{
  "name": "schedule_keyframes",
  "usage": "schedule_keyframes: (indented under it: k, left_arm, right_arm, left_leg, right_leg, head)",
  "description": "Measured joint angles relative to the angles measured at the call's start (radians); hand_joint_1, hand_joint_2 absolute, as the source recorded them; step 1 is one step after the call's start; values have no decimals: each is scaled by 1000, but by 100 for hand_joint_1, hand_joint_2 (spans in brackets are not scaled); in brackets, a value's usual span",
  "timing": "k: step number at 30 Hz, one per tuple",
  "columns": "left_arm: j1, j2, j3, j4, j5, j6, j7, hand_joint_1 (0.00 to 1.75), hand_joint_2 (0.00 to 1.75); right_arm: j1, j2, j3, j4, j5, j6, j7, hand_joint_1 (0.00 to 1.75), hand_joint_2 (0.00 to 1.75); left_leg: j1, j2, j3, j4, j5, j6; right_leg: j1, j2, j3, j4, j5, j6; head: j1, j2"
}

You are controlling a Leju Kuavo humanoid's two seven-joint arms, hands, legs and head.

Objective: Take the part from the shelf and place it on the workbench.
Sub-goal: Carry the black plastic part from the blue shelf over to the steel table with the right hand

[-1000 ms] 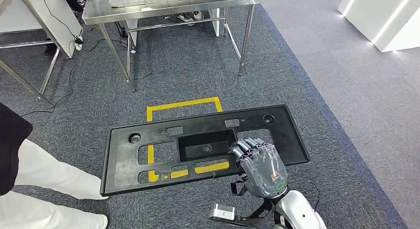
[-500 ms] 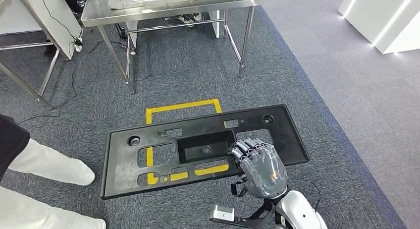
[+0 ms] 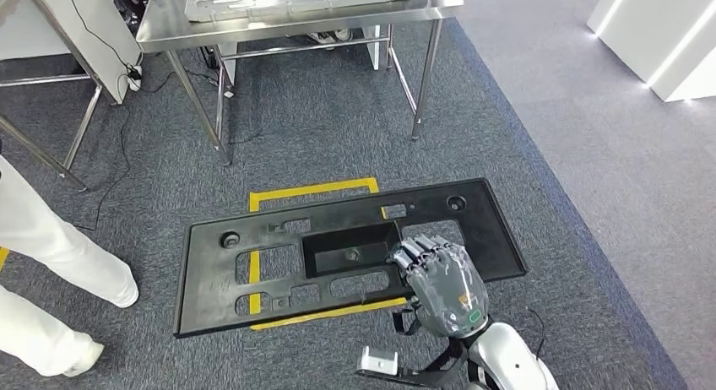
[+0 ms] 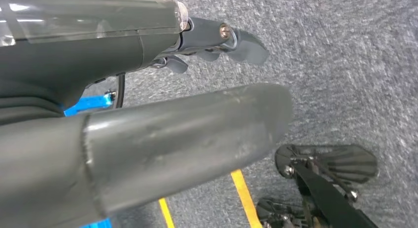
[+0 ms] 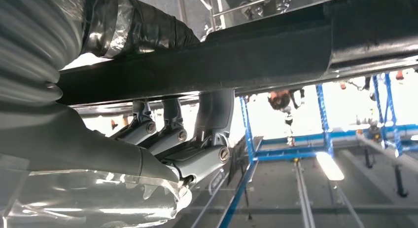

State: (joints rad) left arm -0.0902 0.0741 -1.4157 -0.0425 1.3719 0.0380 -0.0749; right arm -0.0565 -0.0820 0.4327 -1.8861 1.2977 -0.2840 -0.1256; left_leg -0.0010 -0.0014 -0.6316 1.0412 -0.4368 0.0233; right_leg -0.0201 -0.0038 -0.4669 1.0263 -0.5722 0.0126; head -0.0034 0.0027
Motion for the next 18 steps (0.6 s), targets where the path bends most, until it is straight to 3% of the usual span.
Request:
schedule_keyframes:
  k: [2,4,6,8,9,10,11,13,14,16,18]
  left_arm:
    - [-1,0,-1,2,0,0,0,0,0]
    - [-2,0,-1,3,1,0,0,0,0]
    - [-2,-1,-1,3,2,0,0,0,0]
    - [-1,-1,-2,4,4,0,0,0,0]
    - [0,-1,-2,4,5,0,0,0,0]
    - [0,-2,-3,4,6,0,0,0,0]
    - [0,-4,-4,4,7,0,0,0,0]
    - [-1,-8,-7,5,8,0,0,0,0]
    - [-1,-9,-8,5,9,0,0,0,0]
    - [-3,-9,-9,5,10,0,0,0,0]
    - [-5,-9,-9,6,11,0,-1,0,0]
  right_arm:
    - [-4,1,0,-1,0,2,0,175,175]
    - [-9,1,-1,-3,0,4,-1,175,175]
    - [-11,1,-2,-3,0,8,-1,175,175]
    - [-9,1,-2,-3,0,15,-2,175,175]
    - [-9,1,-2,-3,0,17,-2,175,175]
    - [-10,1,-2,-3,0,19,-2,175,175]
    - [-10,1,-2,-3,0,20,-3,175,175]
    - [-10,2,-2,-3,0,25,-3,175,175]
    - [-10,2,-3,-4,0,27,-3,175,175]
    - [-12,5,-3,-5,0,30,-3,175,175]
    - [-16,9,-4,-6,0,32,-3,175,175]
  left_leg:
    - [4,-5,26,-21,-11,13]
    - [7,-8,57,-36,-23,26]
    - [4,-9,81,-39,-41,35]
    - [1,-14,107,-39,-63,37]
    - [0,-17,122,-39,-74,35]
    - [-1,-20,139,-39,-87,34]
    - [-2,-21,154,-39,-101,32]
    - [-5,-25,175,-39,-127,24]
    - [-6,-25,184,-37,-134,18]
    - [-6,-23,187,-15,-129,7]
    - [-3,-18,156,64,-111,-3]
  right_leg:
    - [-1,-1,-18,50,23,13]
    - [-1,1,-89,157,26,16]
    - [0,3,-179,256,-21,15]
    - [0,3,-238,275,-61,15]
    - [2,3,-247,247,-52,13]
    - [4,3,-244,195,-13,7]
    - [8,3,-237,132,53,0]
    - [17,8,-222,48,147,-13]
    - [19,10,-218,33,164,-16]
    - [17,13,-198,25,151,-24]
    - [13,12,-166,12,136,-36]
  head:
    - [0,0]
    - [0,0]
    - [0,0]
    - [1,0]
    - [1,0]
    - [1,0]
    - [1,0]
    - [1,0]
    - [2,0]
    - [2,0]
    - [2,0]
